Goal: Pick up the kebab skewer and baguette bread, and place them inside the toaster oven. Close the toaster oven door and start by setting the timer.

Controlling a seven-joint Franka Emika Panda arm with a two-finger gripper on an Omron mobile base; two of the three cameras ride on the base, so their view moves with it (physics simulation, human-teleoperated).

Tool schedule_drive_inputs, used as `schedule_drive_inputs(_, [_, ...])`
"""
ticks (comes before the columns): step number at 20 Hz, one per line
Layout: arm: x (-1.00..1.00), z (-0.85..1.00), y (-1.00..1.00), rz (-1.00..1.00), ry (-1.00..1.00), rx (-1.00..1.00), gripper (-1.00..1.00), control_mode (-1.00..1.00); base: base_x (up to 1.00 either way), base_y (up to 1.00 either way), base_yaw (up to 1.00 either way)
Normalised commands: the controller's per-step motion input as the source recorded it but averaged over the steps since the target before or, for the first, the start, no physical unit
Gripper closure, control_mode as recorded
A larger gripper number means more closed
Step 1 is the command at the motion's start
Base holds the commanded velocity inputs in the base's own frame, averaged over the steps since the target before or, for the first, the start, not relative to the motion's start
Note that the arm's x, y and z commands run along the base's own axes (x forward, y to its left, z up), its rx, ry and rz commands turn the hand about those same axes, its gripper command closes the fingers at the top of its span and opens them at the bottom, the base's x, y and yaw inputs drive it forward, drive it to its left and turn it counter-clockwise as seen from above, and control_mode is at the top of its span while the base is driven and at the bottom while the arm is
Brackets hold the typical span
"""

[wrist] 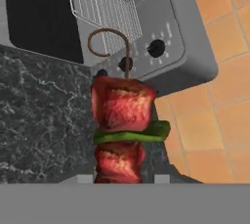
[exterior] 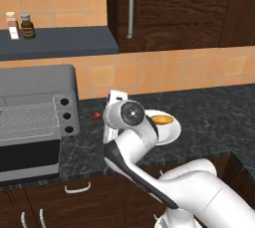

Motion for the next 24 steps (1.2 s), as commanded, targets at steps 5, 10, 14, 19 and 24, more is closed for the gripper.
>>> schedule_drive_inputs(5, [0.12,0.00,1.00,0.24,0.00,-0.02,1.00,-1.00,0.00,0.00,0.00])
schedule_drive_inputs(10, [0.34,0.00,0.96,0.17,0.00,0.00,1.00,-1.00,0.00,0.00,0.00])
schedule_drive_inputs(14, [0.29,0.00,0.98,0.04,0.02,-0.05,1.00,-1.00,0.00,0.00,0.00])
schedule_drive_inputs(19, [0.01,0.04,0.73,-0.13,0.05,-0.12,1.00,-1.00,0.00,0.00,0.00])
schedule_drive_inputs(24, [0.01,0.13,0.45,-0.19,0.01,-0.11,1.00,-1.00,0.00,0.00,0.00])
